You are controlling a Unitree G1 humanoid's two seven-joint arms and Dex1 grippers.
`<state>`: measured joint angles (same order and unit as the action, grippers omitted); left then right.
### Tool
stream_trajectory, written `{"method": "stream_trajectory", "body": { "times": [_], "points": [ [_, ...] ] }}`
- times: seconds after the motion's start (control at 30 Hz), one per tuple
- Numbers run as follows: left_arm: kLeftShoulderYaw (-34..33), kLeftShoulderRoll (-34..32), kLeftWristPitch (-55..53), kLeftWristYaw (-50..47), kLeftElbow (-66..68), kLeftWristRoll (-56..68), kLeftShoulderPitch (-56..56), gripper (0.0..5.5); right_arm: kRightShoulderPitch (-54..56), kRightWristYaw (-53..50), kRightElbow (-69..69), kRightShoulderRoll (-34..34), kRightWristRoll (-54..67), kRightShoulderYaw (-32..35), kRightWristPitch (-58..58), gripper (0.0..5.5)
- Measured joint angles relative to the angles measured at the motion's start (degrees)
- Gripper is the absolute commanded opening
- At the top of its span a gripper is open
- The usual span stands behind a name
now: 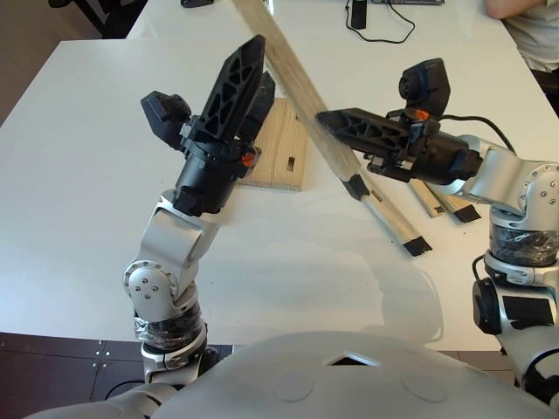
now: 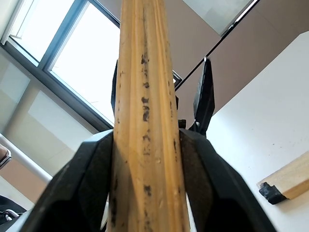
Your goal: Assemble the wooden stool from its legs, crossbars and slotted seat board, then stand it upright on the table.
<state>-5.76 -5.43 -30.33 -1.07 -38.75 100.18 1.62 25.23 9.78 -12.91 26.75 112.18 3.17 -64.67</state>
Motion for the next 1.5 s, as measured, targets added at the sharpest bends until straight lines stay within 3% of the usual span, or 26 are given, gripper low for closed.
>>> {"method": "stream_trajectory", "body": {
  "times": [0.17,0.57,0.77,0.93,1.07,1.23,1.33,1.4,1.5],
  "points": [
    [0.71,-2.07,0.17,0.6,-0.84,0.89,-0.01,4.09,-2.09,0.78,-1.09,1.29,-0.02,-1.01,0.69,2.02],
    [1.71,-5.22,1.32,1.3,0.56,-0.18,0.07,2.08,-4.33,1.72,-2.41,3.03,-0.45,-2.65,3.0,2.02],
    [1.76,-5.9,1.41,1.24,0.86,-0.39,0.15,2.05,-5.2,1.37,-2.99,2.94,-0.42,-2.91,4.04,2.02],
    [1.52,-6.52,2.14,1.04,1.95,-0.94,0.31,2.05,-5.62,3.94,-4.8,1.03,-9.9,-2.66,8.35,3.06],
    [0.22,-8.99,1.77,2.0,4.54,-2.95,1.99,2.05,-6.82,6.06,-4.81,1.51,-14.98,-3.07,8.22,3.08],
    [-4.84,-21.39,-1.81,4.01,14.35,-14.26,6.39,2.05,-9.2,11.49,-6.19,2.85,-27.25,-3.66,9.23,3.08],
    [-5.19,-33.96,-7.9,5.67,27.06,-25.72,9.79,2.04,-9.65,12.05,-6.67,0.9,-31.98,-3.25,12.8,3.08],
    [-1.92,-43.28,-12.3,12.39,36.99,-36.25,13.08,2.04,-10.2,12.12,-7.57,-1.15,-36.02,-3.16,15.76,3.08],
    [5.85,-48.56,-13.54,22.89,48.46,-49.26,20.08,2.04,-10.45,12.35,-8.46,-4.42,-40.48,-4.51,18.56,3.08]
  ]
}}
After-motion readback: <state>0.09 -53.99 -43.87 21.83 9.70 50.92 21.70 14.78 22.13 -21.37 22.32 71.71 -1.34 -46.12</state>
